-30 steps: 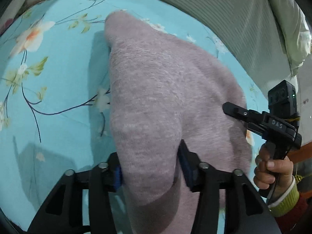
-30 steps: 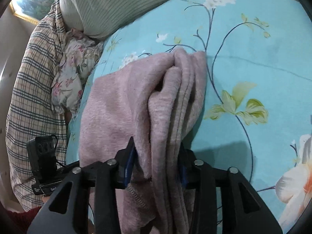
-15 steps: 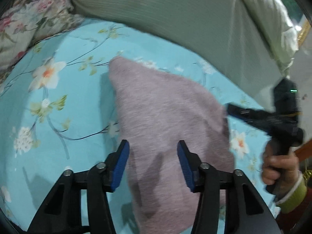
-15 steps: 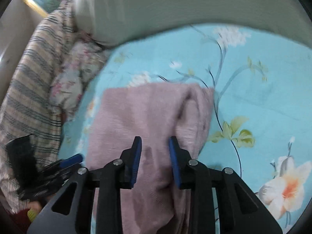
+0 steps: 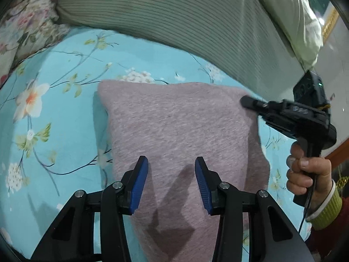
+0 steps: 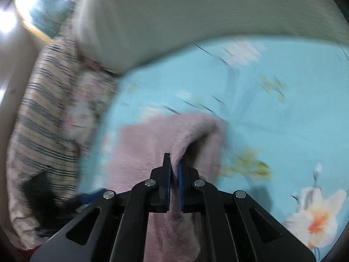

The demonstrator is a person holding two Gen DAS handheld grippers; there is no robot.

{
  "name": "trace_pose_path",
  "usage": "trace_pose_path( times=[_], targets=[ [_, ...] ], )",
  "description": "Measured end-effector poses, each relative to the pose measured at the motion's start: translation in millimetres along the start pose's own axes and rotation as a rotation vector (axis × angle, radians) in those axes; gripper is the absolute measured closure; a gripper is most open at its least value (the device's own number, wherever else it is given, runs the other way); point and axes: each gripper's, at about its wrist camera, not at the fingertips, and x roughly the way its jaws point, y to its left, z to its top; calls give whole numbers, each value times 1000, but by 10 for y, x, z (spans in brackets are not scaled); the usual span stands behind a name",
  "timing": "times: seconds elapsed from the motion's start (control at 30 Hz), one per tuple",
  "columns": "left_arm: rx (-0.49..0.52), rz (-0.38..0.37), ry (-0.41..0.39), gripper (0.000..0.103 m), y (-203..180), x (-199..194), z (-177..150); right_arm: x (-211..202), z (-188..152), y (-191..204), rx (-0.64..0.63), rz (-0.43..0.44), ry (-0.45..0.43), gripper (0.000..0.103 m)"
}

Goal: Fold small clothes

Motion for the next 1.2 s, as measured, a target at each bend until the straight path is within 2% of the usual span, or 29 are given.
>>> trace_pose_path(
  times=[0.1,0.17,0.23,0.4,0.47,0.53,0.6,0.7,0.77,0.87,0.93,1.03,1.17,1.2],
  targets=[
    [27,7,54,60,-46,265,-28,202,-80,-250,53,-39,36,96],
    [47,35,71,66,-48,412,-52,211,-85,-261,61,-39,28,96],
    [75,60,70,68,-67,471,-42,185,-65,-191,51,-41,29,92],
    [56,59,72,67,-59,382,-7,-200,-139,40,8,15,3,90],
    [45,55,66,67,-55,285,-32,-407,-317,118,-43,57,12,83],
    [35,41,61,67,-47,152,-100,-521,-543,150,-90,76,60,67],
    [35,24,65,66,-38,7,-231,-582,-789,140,-127,80,115,62],
    [50,32,91,62,-23,-198,-525,-581,-1159,113,-166,62,202,62],
    [52,44,121,59,1,-307,-768,-576,-1323,104,-166,72,229,61],
    [55,38,172,54,11,-406,-1115,-552,-1438,193,-197,71,231,49],
    [77,63,204,53,-15,-377,-1321,-555,-1475,285,-234,76,217,42],
    [103,92,217,53,-90,-273,-1476,-485,-1500,370,-273,59,223,42],
    [134,162,164,53,-216,-135,-1470,-377,-1497,401,-321,27,233,43],
    [137,177,153,53,-221,-92,-1453,-348,-1497,403,-327,16,237,51]
  ],
)
